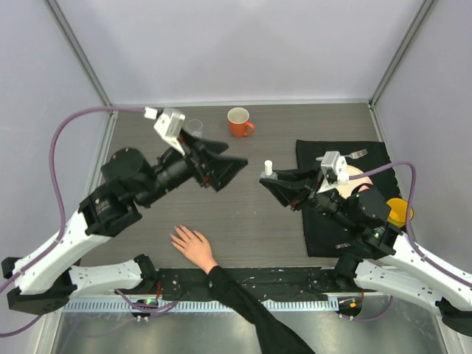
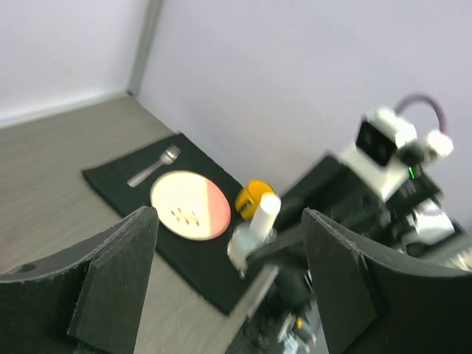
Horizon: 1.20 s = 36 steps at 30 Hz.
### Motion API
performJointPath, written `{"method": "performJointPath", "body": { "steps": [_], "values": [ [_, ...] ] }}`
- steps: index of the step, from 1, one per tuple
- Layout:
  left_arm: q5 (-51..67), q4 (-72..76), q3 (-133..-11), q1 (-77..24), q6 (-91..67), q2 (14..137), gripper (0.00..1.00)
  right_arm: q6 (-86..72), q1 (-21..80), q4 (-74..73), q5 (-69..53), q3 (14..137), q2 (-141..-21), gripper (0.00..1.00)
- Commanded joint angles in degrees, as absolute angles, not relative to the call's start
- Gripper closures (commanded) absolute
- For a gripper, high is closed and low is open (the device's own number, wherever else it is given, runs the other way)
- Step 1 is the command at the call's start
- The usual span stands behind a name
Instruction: Paint the nails
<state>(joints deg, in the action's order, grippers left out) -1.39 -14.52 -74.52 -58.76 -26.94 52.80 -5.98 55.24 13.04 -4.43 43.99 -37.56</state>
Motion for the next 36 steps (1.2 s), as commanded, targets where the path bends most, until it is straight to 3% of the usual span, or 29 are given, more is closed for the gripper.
{"method": "performJointPath", "body": {
  "steps": [1, 9, 16, 33, 36],
  "values": [
    [-12.39, -26.54, -87.26, -58.89, -28.66, 61.78, 0.23, -3.69, 55.19, 13.88, 5.44, 47.81, -39.46, 0.99],
    [-15.99, -21.8, -89.56, -61.61, -23.74, 66.18, 0.32, -1.23, 55.11, 15.47, 10.01, 48.51, -41.92, 0.99],
    [-17.22, -16.7, -86.22, -64.77, -22.06, 67.15, 0.28, -1.32, 55.2, 15.64, 10.72, 48.51, -42.36, 0.99],
    [-17.58, -15.29, -86.23, -66.01, -21.27, 71.72, 0.52, -2.81, 55.2, 15.47, 8.7, 48.69, -41.49, 0.99],
    [-15.04, -14.33, -84.91, -66.01, -21.27, 70.93, 0.64, -3.69, 55.2, 15.64, 7.21, 48.78, -40.78, 0.99]
  ]
}}
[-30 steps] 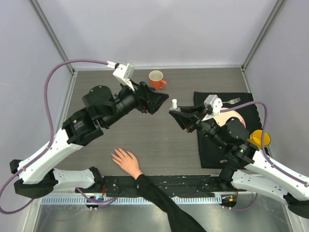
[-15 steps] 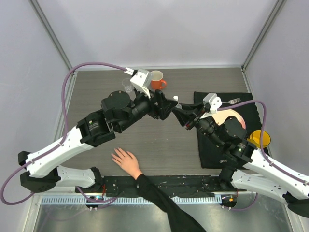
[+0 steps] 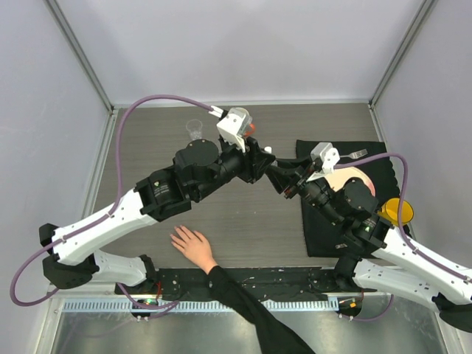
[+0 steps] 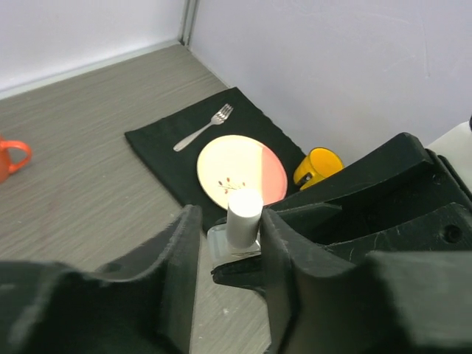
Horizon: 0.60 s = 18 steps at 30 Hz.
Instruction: Paint the nails
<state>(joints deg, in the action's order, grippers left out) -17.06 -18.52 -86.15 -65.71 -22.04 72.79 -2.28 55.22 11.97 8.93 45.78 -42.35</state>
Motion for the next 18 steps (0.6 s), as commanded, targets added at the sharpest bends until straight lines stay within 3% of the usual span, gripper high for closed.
{"method": "performJointPath", "body": {
  "steps": [1, 7, 11, 12, 16, 18],
  "values": [
    [-13.55, -14.41, -84.47, -66.01, -21.18, 70.58, 0.7, -4.04, 55.2, 15.73, 6.6, 48.69, -40.43, 0.99],
    [-2.31, -13.19, -79.9, -66.01, -20.49, 66.98, 1.0, -9.22, 55.2, 17.49, -1.47, 48.6, -37.62, 0.99],
    [21.92, -12.21, -76.21, -65.92, -17.59, 64.25, 1.0, -13.96, 55.19, 18.2, -17.01, 50.44, -37.35, 0.99],
    [32.41, -12.65, -76.2, -65.92, -16.97, 64.07, 1.0, -15.54, 55.11, 18.28, -25.75, 51.32, -37.88, 0.99],
    [43.75, -13.1, -76.38, -65.92, -18.28, 63.81, 1.0, -30.79, 55.2, 27.22, -40.74, 53.18, -41.48, 0.99],
    [47.27, -11.87, -76.03, -65.92, -19.6, 63.37, 1.0, -33.83, 55.2, 33.65, -42.27, 52.65, -42.54, 0.99]
  ]
}}
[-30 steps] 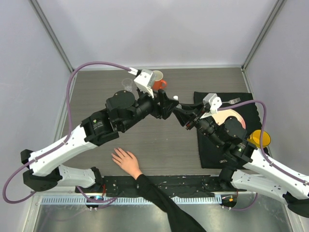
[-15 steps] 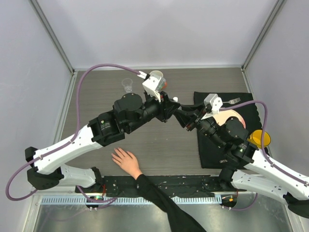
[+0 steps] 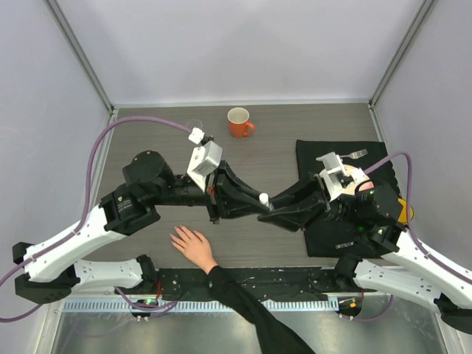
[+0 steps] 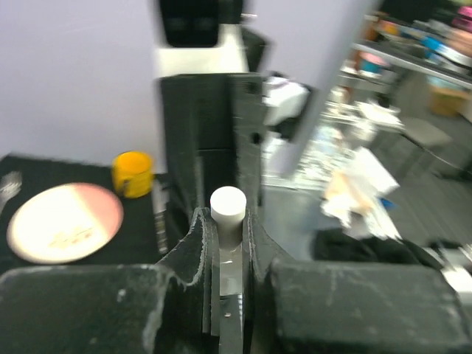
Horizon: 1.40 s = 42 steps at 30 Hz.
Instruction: Paint the nails
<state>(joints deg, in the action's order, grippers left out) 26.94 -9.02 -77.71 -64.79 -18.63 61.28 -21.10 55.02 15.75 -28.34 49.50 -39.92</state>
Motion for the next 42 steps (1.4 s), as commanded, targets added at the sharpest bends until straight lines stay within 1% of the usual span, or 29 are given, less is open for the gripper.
{"method": "performJointPath", "body": {
  "steps": [1, 3, 4, 5, 6, 8, 9, 10, 11, 12, 13, 14, 15, 17, 18, 20, 22, 23, 24, 25, 29, 31, 34, 39, 42],
  "values": [
    [47.2, -10.21, -75.76, -65.92, -20.03, 63.02, 1.0, -34.01, 55.11, 33.75, -42.45, 52.73, -42.63, 0.99],
    [45.63, -8.53, -74.53, -65.92, -20.65, 61.45, 1.0, -32.18, 55.2, 31.74, -41.58, 53.0, -42.19, 0.99],
    [42.4, -8.44, -74.44, -65.92, -20.31, 60.91, 0.99, -31.21, 55.11, 30.77, -41.05, 53.0, -41.93, 0.99],
    [40.01, -10.0, -75.05, -65.92, -19.69, 60.56, 0.95, -29.03, 55.19, 28.67, -40.09, 53.35, -41.84, 0.99],
    [36.68, -10.89, -75.41, -65.92, -18.99, 59.69, 0.72, -27.52, 55.2, 27.0, -39.3, 53.7, -41.57, 0.99],
    [28.16, -13.43, -76.37, -65.92, -17.76, 58.54, 0.49, -23.84, 55.2, 20.44, -36.49, 55.1, -41.48, 0.99],
    [25.17, -14.67, -76.81, -65.92, -16.97, 57.32, 0.35, -19.99, 55.2, 17.95, -35.26, 55.72, -41.48, 0.99],
    [19.39, -15.37, -77.69, -65.92, -16.53, 56.7, 0.31, -17.6, 55.2, 15.15, -33.33, 56.94, -41.66, 0.99],
    [16.29, -16.6, -78.04, -65.92, -16.09, 55.99, 0.27, -15.93, 55.2, 10.94, -29.57, 57.39, -41.66, 0.99],
    [13.48, -16.96, -78.39, -65.92, -16.0, 55.29, 0.11, -12.34, 55.2, 9.07, -26.83, 57.65, -41.66, 0.99],
    [10.66, -17.14, -78.66, -65.92, -15.74, 53.98, 0.04, -10.91, 55.2, 7.49, -24.81, 58.18, -41.83, 0.99],
    [5.85, -16.88, -78.58, -65.92, -15.65, 53.27, 0.0, -9.51, 55.2, 5.38, -22.96, 58.36, -41.92, 0.99],
    [3.02, -15.92, -78.4, -65.92, -15.73, 52.74, 0.0, -7.06, 55.2, 4.49, -18.68, 58.53, -42.01, 0.99],
    [-1.91, -14.07, -77.35, -65.92, -16.34, 51.51, 0.0, -5.02, 55.11, 3.26, -15.05, 59.06, -43.06, 0.99],
    [-7.24, -12.76, -77.08, -65.92, -16.78, 51.5, 0.01, -4.31, 55.11, 3.25, -11.98, 59.06, -43.41, 0.99],
    [-11.84, -11.69, -77.25, -65.92, -17.4, 52.55, 0.04, -2.2, 55.2, 3.25, -8.98, 59.24, -44.82, 0.99],
    [-15.37, -10.64, -78.22, -65.92, -17.31, 53.87, 0.16, -1.06, 55.2, 3.69, -5.12, 59.41, -45.79, 0.99],
    [-15.47, -10.37, -78.66, -65.92, -16.79, 55.88, 0.3, -0.79, 55.2, 4.21, -4.31, 59.33, -46.49, 0.99],
    [-14.42, -10.28, -79.36, -65.92, -16.53, 56.94, 0.33, -0.44, 55.2, 4.39, -3.44, 59.33, -46.67, 0.99],
    [-13.81, -10.37, -80.93, -65.92, -16.35, 58.26, 0.35, -0.35, 55.11, 4.66, -2.21, 59.41, -46.93, 0.99],
    [-11.43, -10.2, -83.32, -66.01, -16.17, 63.18, 0.35, -0.35, 55.2, 4.84, -0.44, 59.85, -47.46, 0.99],
    [-11.34, -9.67, -83.41, -66.18, -16.0, 63.81, 0.35, -0.35, 55.2, 4.57, -0.26, 59.94, -47.46, 0.99],
    [-11.95, -9.49, -83.32, -66.53, -16.0, 64.42, 0.38, -0.26, 55.2, 4.48, -0.26, 59.5, -46.85, 0.99],
    [-13.27, -8.35, -81.57, -66.97, -17.22, 63.9, 0.38, -0.53, 55.2, 4.31, -0.26, 59.24, -45.88, 0.99],
    [-15.11, -10.1, -81.65, -66.97, -19.24, 64.25, 0.42, -0.88, 55.19, 4.92, -0.26, 58.89, -45.18, 0.99]
  ]
}}
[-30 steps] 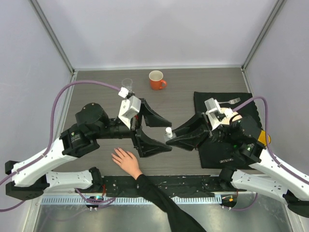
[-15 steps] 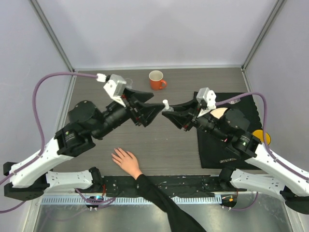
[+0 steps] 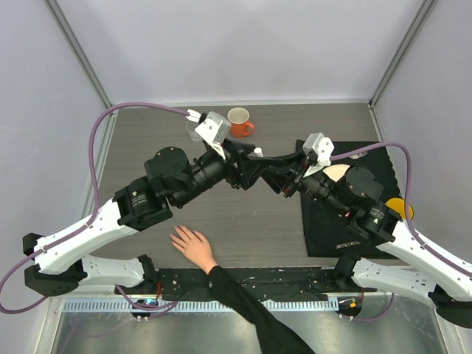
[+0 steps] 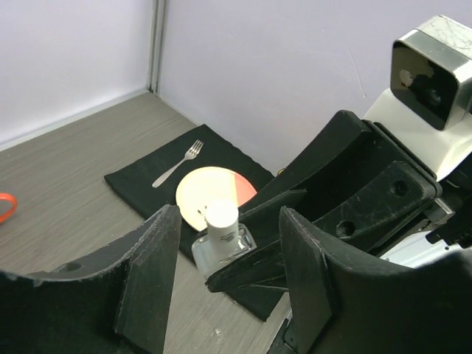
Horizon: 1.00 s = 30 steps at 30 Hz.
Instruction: Paint the nails
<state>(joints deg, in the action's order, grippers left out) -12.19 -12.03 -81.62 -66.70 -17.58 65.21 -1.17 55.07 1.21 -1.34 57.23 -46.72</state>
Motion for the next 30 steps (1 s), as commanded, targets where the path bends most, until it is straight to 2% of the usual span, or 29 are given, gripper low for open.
{"method": "performJointPath", "body": {
  "steps": [1, 6, 8, 12, 13, 14, 18, 19, 22, 24, 28, 29, 30],
  "values": [
    [-15.73, -10.63, -81.74, -66.97, -20.55, 64.42, 0.43, -0.88, 55.2, 5.01, -0.26, 58.8, -45.0, 0.99],
    [-14.33, -11.61, -81.83, -66.97, -23.64, 65.04, 0.46, -1.84, 55.28, 6.06, -1.75, 58.71, -44.47, 0.99],
    [-12.93, -10.99, -81.65, -66.97, -24.34, 64.95, 0.53, -2.63, 55.2, 6.59, -2.55, 58.36, -43.86, 0.99],
    [-8.02, -9.5, -80.86, -66.88, -24.43, 64.25, 0.81, -3.86, 55.11, 6.68, -5.17, 58.27, -42.63, 0.99],
    [-6.17, -8.71, -80.69, -66.88, -24.26, 64.25, 0.96, -4.65, 55.19, 6.77, -6.14, 58.27, -42.37, 0.99],
    [-3.63, -8.44, -80.6, -66.71, -23.65, 64.25, 1.0, -5.53, 55.2, 7.12, -7.46, 58.1, -41.32, 0.99],
    [32.85, -5.72, -80.77, -66.01, -22.23, 66.0, 1.0, -14.83, 55.19, 15.27, -23.6, 56.08, -38.67, 0.99],
    [37.48, -3.8, -80.77, -66.01, -23.19, 66.44, 1.0, -18.42, 55.11, 17.82, -31.3, 55.73, -38.85, 0.99],
    [46.81, -1.76, -81.3, -66.01, -24.87, 67.59, 1.0, -32.4, 55.2, 28.8, -41.45, 55.29, -42.0, 0.99],
    [49.03, -1.23, -81.39, -66.01, -24.79, 67.59, 1.0, -39.45, 55.2, 36.89, -43.24, 53.44, -43.32, 0.99],
    [48.08, -2.98, -82.44, -66.01, -22.78, 66.54, 1.0, -38.76, 55.2, 37.09, -42.54, 52.12, -42.63, 0.99],
    [45.47, -4.12, -82.88, -66.01, -21.98, 66.19, 0.96, -37.98, 55.2, 35.61, -42.1, 52.21, -42.45, 0.99],
    [43.44, -7.35, -83.05, -66.01, -21.28, 65.75, 0.79, -35.27, 55.2, 34.03, -41.58, 52.47, -41.84, 0.99]
  ]
}}
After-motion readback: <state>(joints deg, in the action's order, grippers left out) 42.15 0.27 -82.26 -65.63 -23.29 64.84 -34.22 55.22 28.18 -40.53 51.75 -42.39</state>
